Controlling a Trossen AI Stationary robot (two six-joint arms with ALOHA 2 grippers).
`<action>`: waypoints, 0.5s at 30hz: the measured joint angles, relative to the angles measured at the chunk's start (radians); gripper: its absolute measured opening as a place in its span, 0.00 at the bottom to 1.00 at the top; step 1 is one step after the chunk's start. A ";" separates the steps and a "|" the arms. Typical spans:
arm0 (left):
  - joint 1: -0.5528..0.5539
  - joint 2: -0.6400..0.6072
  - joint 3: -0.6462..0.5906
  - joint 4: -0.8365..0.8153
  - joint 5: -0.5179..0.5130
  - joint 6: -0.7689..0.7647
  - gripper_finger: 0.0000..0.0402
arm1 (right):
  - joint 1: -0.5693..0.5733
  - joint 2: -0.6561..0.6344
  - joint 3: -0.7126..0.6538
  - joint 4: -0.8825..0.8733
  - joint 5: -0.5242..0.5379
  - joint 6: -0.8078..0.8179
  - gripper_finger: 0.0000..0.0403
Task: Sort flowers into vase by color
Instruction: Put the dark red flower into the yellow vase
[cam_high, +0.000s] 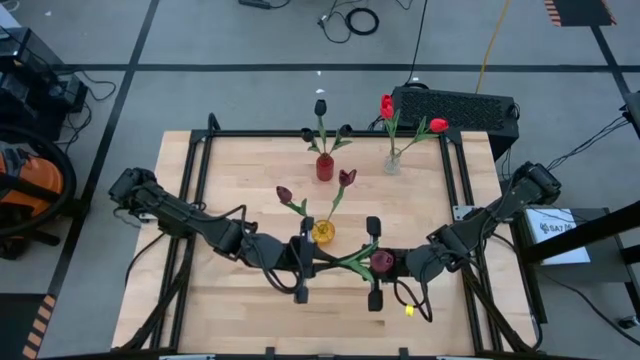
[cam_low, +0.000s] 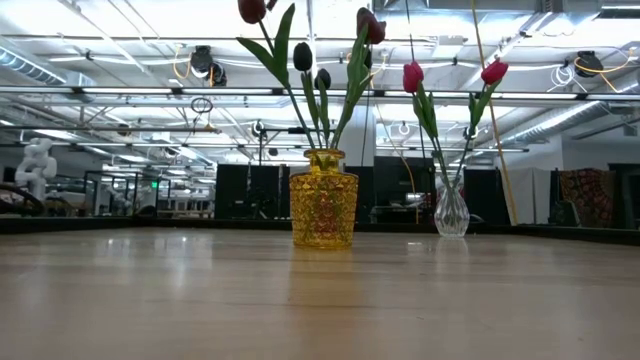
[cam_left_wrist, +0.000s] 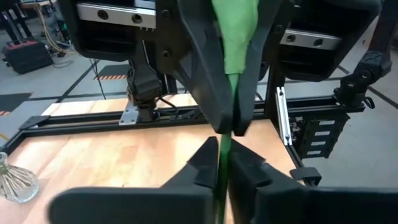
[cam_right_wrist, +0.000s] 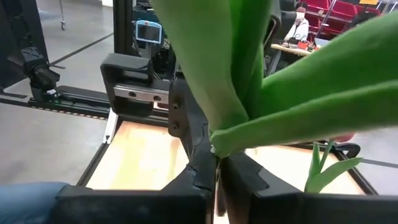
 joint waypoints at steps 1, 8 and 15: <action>0.000 0.000 0.000 -0.001 0.000 0.002 0.04 | 0.000 0.000 0.000 0.000 0.001 -0.002 0.04; -0.008 -0.026 0.000 -0.031 0.000 0.019 0.03 | 0.001 0.000 0.002 -0.030 -0.003 -0.007 0.20; -0.044 -0.076 0.000 -0.082 -0.010 0.022 0.01 | 0.000 0.000 0.001 -0.114 -0.004 -0.003 0.37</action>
